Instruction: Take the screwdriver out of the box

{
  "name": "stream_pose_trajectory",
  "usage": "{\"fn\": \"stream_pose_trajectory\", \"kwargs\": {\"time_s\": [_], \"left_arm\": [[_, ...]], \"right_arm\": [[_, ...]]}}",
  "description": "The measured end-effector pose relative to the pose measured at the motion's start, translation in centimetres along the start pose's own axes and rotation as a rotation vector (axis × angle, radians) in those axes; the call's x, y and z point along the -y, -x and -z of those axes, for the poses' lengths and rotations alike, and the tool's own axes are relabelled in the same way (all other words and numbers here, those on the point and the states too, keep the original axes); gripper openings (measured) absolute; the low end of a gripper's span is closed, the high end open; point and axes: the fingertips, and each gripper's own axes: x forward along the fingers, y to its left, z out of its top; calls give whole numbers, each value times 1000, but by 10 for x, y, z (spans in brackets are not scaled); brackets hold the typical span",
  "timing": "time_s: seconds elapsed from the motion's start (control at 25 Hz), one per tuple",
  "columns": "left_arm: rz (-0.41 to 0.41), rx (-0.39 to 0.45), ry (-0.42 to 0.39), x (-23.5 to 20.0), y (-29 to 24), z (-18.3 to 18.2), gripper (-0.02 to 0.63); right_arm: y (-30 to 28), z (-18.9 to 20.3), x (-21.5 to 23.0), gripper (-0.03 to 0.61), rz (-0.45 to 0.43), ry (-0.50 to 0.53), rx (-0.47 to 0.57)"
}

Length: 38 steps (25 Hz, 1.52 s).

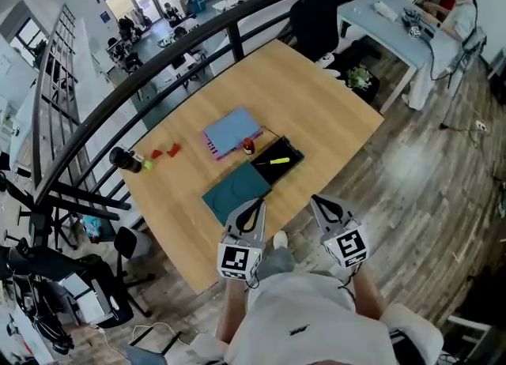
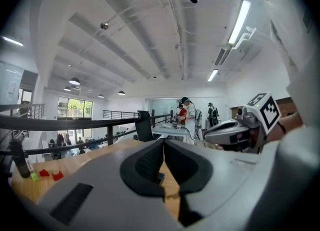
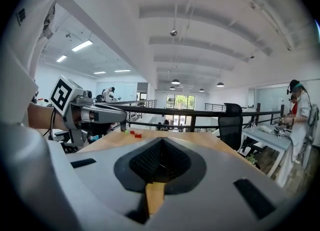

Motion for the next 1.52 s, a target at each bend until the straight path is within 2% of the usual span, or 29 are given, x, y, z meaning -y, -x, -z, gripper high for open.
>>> {"fn": "stream_pose_trajectory", "kwargs": {"time_s": [0.32,0.6,0.84,1.16,1.52], "left_arm": [[49,-52,16,-41,-47,25,15],[59,-82,57,-52,-76,48,15],[43,-122,86,-59,-102,71,15],[-47,-192,137,-73,-141,99,15],[-143,-274,208,-83,-168,131,15]], "right_arm": [[-60,15,15,-5,7,-11,-62],[-91,39,34,-5,0,-7,-120],[-119,64,56,-5,-41,-2,-170],[-168,99,82,-6,-179,-11,-241],[-218,131,85,-5,-386,58,-332]]}}
